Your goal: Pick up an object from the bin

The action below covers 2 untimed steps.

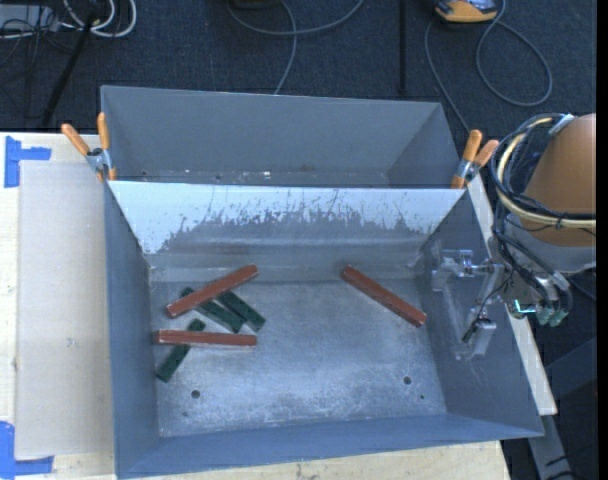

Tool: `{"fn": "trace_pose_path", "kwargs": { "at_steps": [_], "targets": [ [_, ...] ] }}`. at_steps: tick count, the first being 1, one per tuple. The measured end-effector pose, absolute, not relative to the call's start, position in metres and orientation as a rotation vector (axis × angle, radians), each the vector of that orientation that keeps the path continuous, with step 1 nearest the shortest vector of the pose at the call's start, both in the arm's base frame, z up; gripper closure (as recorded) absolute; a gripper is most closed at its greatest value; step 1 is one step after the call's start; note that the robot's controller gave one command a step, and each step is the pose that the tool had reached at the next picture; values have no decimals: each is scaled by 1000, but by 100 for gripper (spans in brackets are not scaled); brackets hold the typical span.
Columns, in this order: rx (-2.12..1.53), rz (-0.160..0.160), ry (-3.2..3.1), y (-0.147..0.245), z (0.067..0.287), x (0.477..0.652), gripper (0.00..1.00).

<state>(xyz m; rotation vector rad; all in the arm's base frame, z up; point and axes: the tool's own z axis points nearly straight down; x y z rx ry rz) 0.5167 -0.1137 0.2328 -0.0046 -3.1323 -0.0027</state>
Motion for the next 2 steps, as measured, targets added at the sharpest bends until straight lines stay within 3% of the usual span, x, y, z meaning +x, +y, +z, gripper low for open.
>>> {"fn": "trace_pose_path", "kwargs": {
  "at_steps": [1, 2],
  "targets": [
    [513, 4, -3107, -112, 317, 527, 0],
    [591, -8, -3076, -75, 115, 533, 0]
  ]
}}
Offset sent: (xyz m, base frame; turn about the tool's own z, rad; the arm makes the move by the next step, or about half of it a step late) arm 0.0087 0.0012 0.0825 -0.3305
